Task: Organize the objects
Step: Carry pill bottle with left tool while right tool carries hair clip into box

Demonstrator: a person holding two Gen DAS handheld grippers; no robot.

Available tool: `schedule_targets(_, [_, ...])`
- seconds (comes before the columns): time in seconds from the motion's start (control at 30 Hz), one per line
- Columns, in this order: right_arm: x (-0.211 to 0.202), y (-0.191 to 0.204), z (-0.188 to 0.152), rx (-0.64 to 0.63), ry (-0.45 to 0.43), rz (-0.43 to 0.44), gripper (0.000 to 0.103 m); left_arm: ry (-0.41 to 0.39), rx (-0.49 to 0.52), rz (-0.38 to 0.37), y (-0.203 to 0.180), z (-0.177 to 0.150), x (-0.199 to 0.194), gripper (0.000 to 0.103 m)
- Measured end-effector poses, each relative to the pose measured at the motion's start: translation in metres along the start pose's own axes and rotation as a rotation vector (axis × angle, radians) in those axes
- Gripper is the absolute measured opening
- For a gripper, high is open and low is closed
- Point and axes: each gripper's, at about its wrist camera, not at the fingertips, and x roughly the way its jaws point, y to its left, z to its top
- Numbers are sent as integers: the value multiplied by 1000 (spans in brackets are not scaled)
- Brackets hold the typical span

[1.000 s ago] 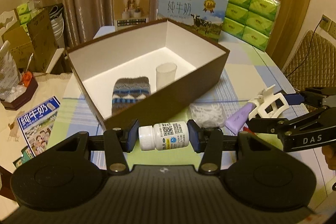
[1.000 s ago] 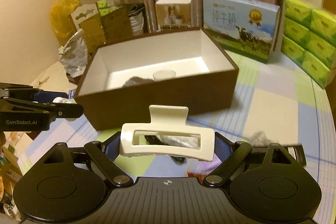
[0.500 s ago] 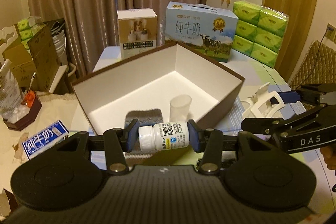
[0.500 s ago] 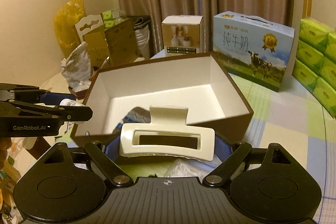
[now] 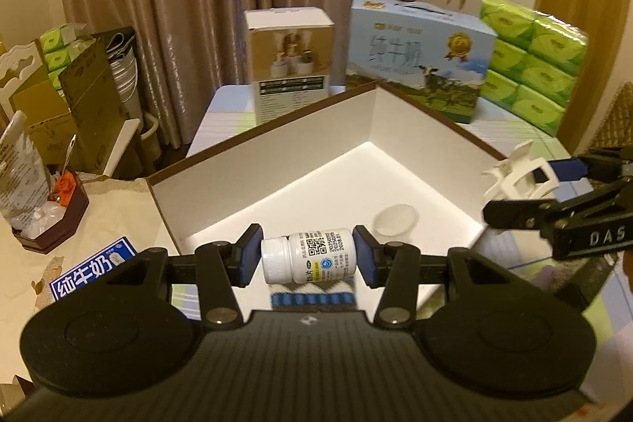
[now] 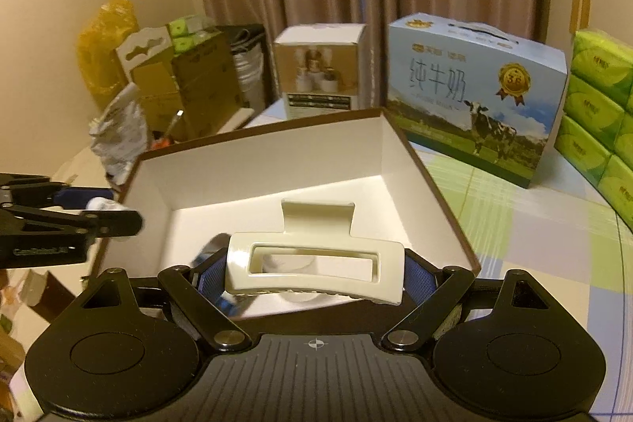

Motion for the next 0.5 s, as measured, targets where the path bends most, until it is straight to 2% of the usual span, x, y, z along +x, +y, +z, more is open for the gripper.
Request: schedule_targets(0.5, [63,-27,11,33,88,-75,85,96,7,66,40,16,74,44])
